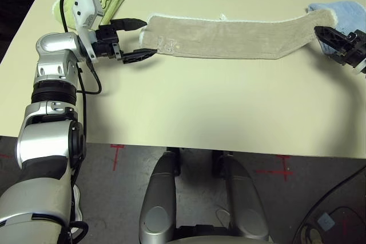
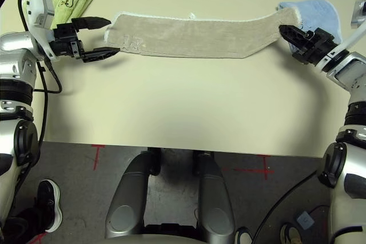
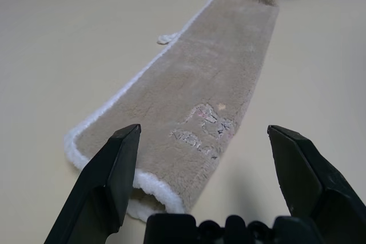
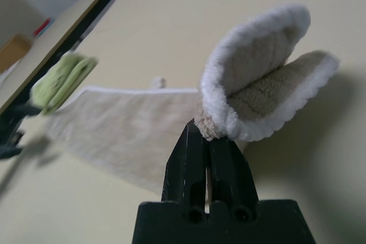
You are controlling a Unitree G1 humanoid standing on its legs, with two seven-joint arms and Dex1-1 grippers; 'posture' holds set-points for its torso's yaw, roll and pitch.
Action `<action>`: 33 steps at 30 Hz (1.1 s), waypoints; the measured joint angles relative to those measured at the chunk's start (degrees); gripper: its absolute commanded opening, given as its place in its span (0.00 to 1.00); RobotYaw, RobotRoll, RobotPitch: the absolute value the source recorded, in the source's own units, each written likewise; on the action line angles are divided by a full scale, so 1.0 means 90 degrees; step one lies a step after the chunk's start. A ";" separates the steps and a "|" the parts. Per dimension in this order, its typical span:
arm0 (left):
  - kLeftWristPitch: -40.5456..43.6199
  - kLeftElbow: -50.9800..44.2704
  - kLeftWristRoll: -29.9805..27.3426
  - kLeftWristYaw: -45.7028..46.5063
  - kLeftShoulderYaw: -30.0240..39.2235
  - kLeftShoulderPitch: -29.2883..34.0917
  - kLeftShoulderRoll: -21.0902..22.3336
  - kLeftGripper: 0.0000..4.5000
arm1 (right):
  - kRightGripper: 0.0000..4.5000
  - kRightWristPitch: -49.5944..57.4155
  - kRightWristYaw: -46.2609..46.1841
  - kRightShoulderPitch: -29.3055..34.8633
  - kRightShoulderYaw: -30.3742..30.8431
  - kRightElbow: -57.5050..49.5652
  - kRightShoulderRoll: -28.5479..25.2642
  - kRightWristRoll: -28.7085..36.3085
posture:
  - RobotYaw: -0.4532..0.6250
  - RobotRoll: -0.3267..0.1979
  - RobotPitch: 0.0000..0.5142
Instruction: Fold the towel and set it aside.
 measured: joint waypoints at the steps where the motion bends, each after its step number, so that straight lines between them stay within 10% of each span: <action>1: 0.0000 0.0000 0.0001 0.0000 -0.0007 -0.0001 -0.0010 1.00 | 0.01 -0.0036 0.0165 -0.0017 0.0120 -0.0143 -0.0003 -0.0013 | 0.46 0.62 0.72; 12: 0.0001 0.0200 -0.0024 -0.0078 -0.0043 -0.0001 -0.0128 1.00 | 0.01 -0.0778 0.0633 -0.0254 0.1746 -0.1312 0.0447 -0.0981 | 0.46 0.62 0.73; 31: -0.0009 0.0234 -0.0097 -0.0200 -0.0026 -0.0070 -0.0195 1.00 | 0.01 0.0074 -0.0604 -0.0461 0.2654 -0.2080 0.1238 -0.1827 | 0.48 0.62 0.74; 33: -0.0009 0.0233 -0.0097 -0.0200 -0.0026 -0.0071 -0.0195 1.00 | 0.17 0.0021 -0.0582 -0.0460 0.2712 -0.2119 0.1235 -0.1886 | 0.48 0.62 0.74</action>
